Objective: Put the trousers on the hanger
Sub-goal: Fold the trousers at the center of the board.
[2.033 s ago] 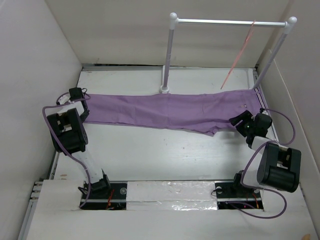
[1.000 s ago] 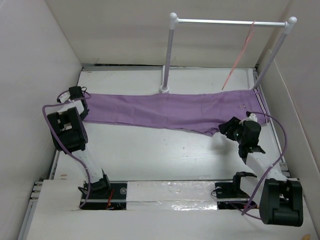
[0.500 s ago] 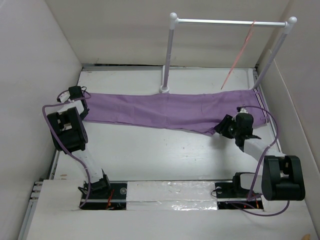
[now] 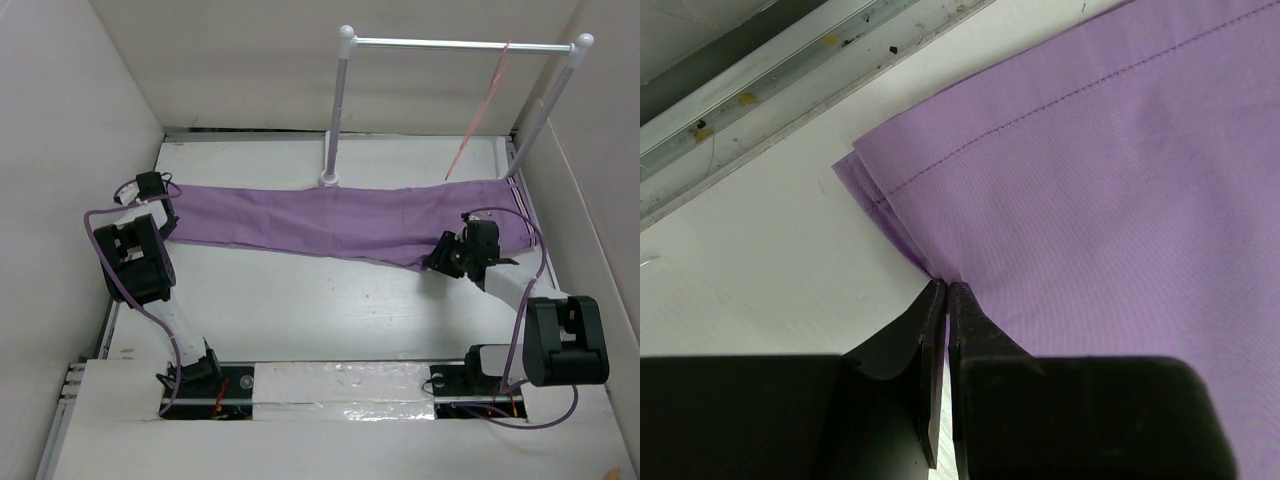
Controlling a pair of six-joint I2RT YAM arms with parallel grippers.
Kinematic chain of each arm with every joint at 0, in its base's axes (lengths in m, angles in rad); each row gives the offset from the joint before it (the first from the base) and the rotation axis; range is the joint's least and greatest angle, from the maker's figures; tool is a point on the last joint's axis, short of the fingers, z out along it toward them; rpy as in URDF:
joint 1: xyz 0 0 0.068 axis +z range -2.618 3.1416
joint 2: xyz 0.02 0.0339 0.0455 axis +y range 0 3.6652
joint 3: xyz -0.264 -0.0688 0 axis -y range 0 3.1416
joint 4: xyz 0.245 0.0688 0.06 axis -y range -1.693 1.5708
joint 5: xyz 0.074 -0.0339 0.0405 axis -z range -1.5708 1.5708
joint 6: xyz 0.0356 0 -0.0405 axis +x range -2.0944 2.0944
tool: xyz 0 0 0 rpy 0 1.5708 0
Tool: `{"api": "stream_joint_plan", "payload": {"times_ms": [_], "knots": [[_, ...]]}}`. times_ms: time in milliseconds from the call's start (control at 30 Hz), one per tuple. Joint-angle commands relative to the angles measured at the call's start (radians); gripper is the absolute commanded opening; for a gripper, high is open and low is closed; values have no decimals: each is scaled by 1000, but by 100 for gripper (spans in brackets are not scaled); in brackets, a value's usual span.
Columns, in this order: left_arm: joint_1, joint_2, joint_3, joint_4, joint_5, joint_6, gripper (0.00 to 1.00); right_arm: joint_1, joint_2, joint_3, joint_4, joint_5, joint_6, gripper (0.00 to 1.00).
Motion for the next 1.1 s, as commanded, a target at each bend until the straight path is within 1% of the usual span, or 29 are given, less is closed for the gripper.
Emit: {"api": "stream_joint_plan", "payload": {"times_ms": [0,100,233,267,300,400,433,500,533,567,633,667,700,733,800,833,900,933,967,1033,1067], "knots": [[6,-24,38,11,12,-6,0,9,27,63,-52,-15,-26,41],[6,-21,36,14,19,-9,0,9,30,66,-59,-14,-21,38],[6,-20,36,14,30,-11,0,9,44,80,-61,-3,-14,31],[6,-21,35,16,27,-14,0,9,49,83,-58,-4,-14,26],[6,-24,31,16,27,-14,0,9,52,84,-58,-1,-14,15],[6,-29,24,13,22,-14,0,9,40,75,-46,3,-11,0],[6,-32,22,10,1,-14,0,9,27,69,-47,6,-12,0],[6,-43,21,-21,-37,-22,0,9,-51,37,-67,-12,-18,0],[6,-49,21,-30,-83,-26,0,9,-92,21,-78,-17,-17,0],[6,-70,16,-42,-103,-29,0,9,-186,3,-101,-38,-17,0],[6,-99,-2,-53,-148,-41,0,21,-284,-49,-128,-61,-9,0],[6,-137,-14,-59,-165,-51,0,32,-328,-67,-162,-82,-3,0],[16,-159,-43,-59,-183,-60,0,54,-414,-101,-205,-99,2,0],[26,-178,-56,-61,-186,-65,0,67,-452,-120,-228,-99,6,0],[58,-230,-83,-64,-174,-72,0,87,-531,-158,-260,-127,26,0],[103,-242,-115,-64,-132,-69,0,98,-602,-199,-268,-141,37,0],[148,-279,-148,-71,-102,-75,0,111,-664,-229,-317,-178,48,0],[170,-291,-189,-68,-67,-71,0,125,-719,-241,-344,-184,46,0],[212,-314,-208,-64,-47,-69,0,139,-747,-246,-405,-188,40,0],[245,-333,-255,-62,0,-65,0,148,-804,-250,-463,-187,20,0],[266,-343,-268,-70,10,-63,0,148,-857,-253,-513,-187,17,0]]}}
